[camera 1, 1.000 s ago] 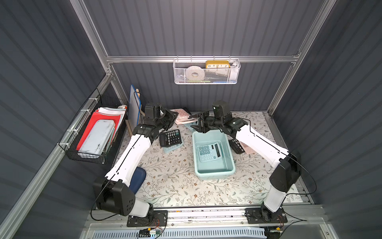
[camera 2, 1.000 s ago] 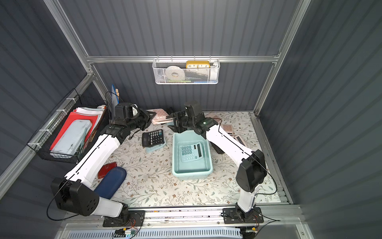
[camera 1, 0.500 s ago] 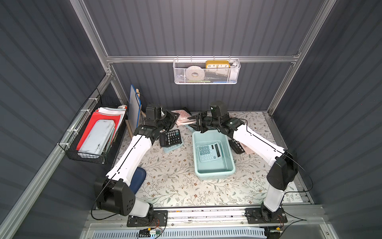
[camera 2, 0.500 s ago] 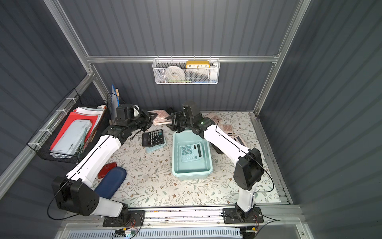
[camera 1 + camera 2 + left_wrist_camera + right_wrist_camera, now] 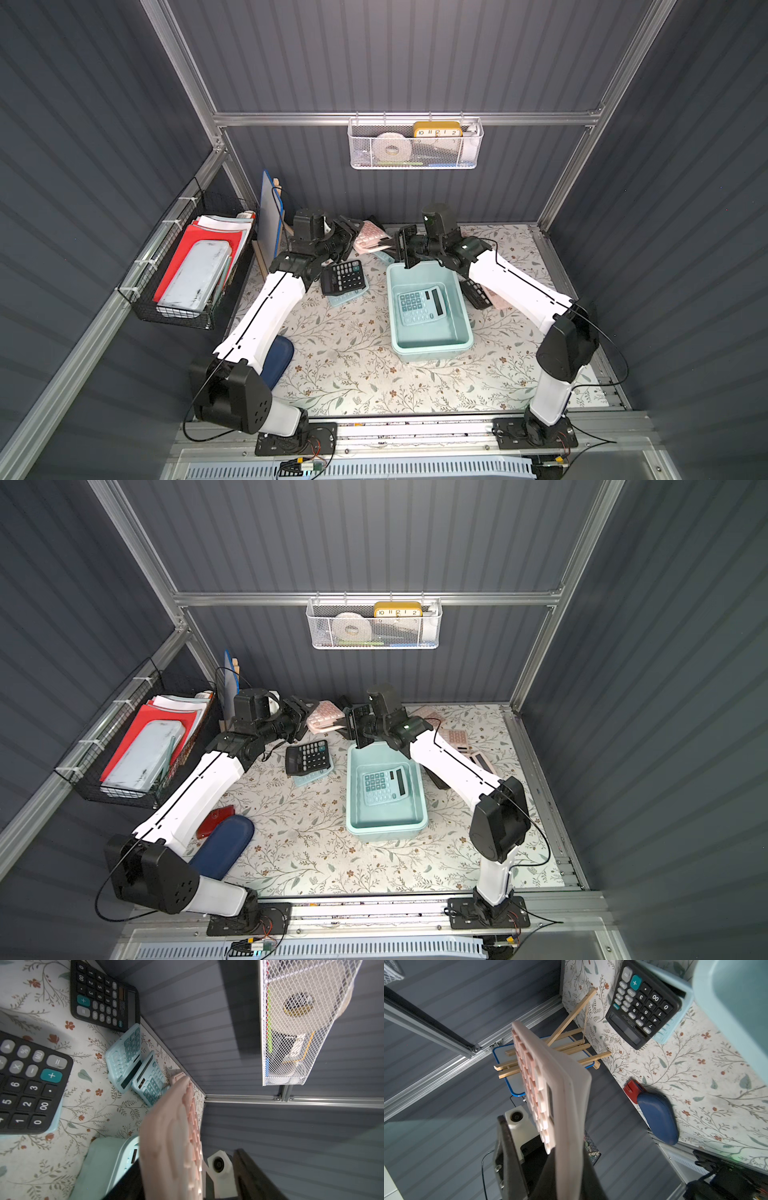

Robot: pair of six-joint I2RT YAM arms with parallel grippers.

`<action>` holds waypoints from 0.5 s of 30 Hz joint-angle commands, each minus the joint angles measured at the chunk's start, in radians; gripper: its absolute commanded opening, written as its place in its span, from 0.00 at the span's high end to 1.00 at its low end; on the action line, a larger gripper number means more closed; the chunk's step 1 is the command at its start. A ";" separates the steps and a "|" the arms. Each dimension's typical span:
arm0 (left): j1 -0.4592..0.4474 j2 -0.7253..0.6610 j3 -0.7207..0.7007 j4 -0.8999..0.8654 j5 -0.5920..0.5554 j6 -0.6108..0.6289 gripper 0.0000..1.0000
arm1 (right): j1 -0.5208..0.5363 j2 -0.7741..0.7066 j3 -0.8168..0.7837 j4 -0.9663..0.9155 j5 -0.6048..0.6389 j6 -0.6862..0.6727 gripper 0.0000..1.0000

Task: Put the calculator in the storage box
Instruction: Place the calculator in the storage box.

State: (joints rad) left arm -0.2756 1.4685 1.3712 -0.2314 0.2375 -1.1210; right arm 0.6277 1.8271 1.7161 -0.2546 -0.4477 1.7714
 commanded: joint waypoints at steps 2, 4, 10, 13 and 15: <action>-0.005 -0.033 0.061 -0.101 -0.044 0.044 0.02 | -0.025 -0.037 0.017 -0.082 -0.010 -0.111 1.00; -0.005 -0.040 0.092 -0.152 -0.047 0.060 0.01 | -0.044 -0.043 0.061 -0.185 -0.029 -0.206 1.00; -0.004 -0.061 0.124 -0.284 -0.101 0.091 0.01 | -0.105 -0.091 0.130 -0.503 -0.093 -0.545 1.00; -0.005 -0.072 0.126 -0.321 -0.114 0.103 0.01 | -0.145 -0.156 0.093 -0.594 -0.105 -0.675 1.00; -0.005 -0.074 0.130 -0.346 -0.120 0.113 0.01 | -0.174 -0.209 0.057 -0.641 -0.112 -0.753 1.00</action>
State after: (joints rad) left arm -0.2756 1.4147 1.4757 -0.4923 0.1440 -1.0523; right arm 0.4808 1.7004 1.7920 -0.7609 -0.5182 1.2205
